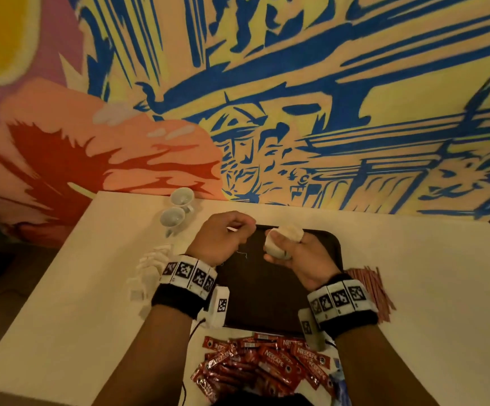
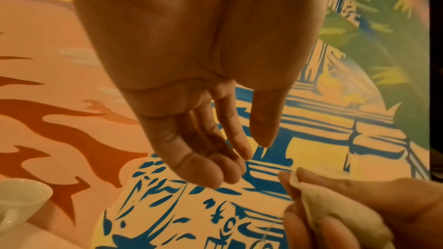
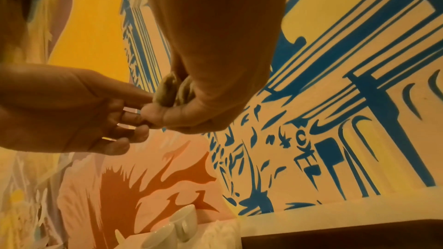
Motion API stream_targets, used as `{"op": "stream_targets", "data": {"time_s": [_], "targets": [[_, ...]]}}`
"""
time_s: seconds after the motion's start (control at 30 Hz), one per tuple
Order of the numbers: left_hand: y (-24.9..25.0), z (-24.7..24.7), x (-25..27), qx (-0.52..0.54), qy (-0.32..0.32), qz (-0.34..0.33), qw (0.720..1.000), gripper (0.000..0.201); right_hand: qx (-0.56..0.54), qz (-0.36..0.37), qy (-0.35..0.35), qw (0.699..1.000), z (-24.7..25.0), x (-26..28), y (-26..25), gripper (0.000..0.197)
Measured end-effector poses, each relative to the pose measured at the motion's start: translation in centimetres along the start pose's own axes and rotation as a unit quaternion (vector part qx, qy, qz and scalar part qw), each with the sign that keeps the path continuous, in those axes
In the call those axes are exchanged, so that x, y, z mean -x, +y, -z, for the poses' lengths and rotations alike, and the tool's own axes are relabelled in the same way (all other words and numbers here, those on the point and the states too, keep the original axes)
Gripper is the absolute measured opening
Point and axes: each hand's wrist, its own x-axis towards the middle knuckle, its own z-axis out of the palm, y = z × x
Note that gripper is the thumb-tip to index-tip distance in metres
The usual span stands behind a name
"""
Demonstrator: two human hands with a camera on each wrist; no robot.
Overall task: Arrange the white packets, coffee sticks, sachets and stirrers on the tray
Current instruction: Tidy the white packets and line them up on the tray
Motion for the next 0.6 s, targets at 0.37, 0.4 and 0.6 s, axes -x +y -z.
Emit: {"op": "stream_targets", "data": {"time_s": [0.37,0.4,0.6], "targets": [[3.0,-2.4,7.9,0.085,-0.066,0.024,0.994,0.021,0.083,0.074,-0.013,0.994,-0.4,5.5,0.6,0.013],[3.0,-2.5,8.3,0.096,-0.060,0.023,0.993,0.020,0.087,0.078,-0.018,0.993,-0.4,5.9,0.6,0.013],[2.8,-2.8,9.8,0.115,-0.053,0.020,0.992,0.021,0.131,0.123,-0.027,0.983,0.5,7.5,0.3,0.008]]}}
